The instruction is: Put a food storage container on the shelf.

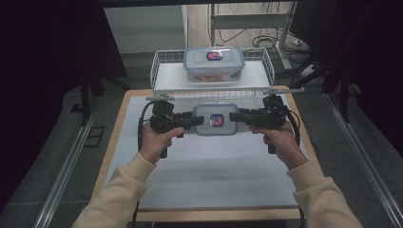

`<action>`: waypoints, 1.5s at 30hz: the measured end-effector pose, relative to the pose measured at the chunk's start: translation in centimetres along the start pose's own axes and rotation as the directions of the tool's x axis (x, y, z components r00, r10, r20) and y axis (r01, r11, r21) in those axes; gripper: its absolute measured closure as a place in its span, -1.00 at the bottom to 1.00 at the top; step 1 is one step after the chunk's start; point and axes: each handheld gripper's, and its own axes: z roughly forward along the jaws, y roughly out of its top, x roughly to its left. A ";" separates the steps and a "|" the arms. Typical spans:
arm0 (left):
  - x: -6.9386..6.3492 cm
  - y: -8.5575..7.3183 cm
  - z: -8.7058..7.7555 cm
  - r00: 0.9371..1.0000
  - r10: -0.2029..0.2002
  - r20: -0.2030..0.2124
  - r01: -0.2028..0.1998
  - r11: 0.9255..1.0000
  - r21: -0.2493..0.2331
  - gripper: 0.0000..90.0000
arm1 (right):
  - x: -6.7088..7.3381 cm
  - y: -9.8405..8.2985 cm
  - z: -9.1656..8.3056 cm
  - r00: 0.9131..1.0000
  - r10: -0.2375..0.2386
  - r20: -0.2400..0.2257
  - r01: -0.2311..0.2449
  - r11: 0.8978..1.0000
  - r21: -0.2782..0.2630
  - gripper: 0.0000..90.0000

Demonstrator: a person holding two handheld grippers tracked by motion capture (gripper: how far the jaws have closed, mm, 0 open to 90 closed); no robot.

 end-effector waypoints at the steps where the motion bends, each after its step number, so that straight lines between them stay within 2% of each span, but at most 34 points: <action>1: 0.0 0.3 -0.1 1.000 0.003 -0.002 -0.003 1.000 0.000 0.13 | 0.0 0.3 0.0 1.000 -0.003 -0.001 0.003 1.000 -0.003 0.19; 8: 0.2 3.1 -0.3 1.000 0.024 -0.014 -0.024 1.000 -0.015 0.13 | -0.3 3.1 -0.1 1.000 -0.017 -0.009 0.017 1.000 -0.016 0.19; 17: 1.2 6.4 -0.2 0.999 0.037 -0.032 -0.038 0.999 -0.018 0.13 | -1.4 6.3 0.4 1.000 -0.024 -0.017 0.024 1.000 -0.020 0.19; 32: 2.8 10.2 0.2 0.998 0.057 -0.039 -0.058 0.998 -0.014 0.13 | -3.1 10.1 1.4 0.999 -0.032 -0.018 0.031 0.999 -0.029 0.19; 39: 3.5 13.4 0.2 0.998 0.061 -0.034 -0.061 0.998 -0.020 0.13 | -3.7 13.1 1.4 0.999 -0.029 -0.020 0.029 0.999 -0.032 0.19; 45: 4.7 16.0 0.7 0.997 0.057 -0.042 -0.058 0.998 -0.016 0.12 | -4.5 15.8 1.8 0.999 -0.036 -0.009 0.036 0.999 -0.035 0.19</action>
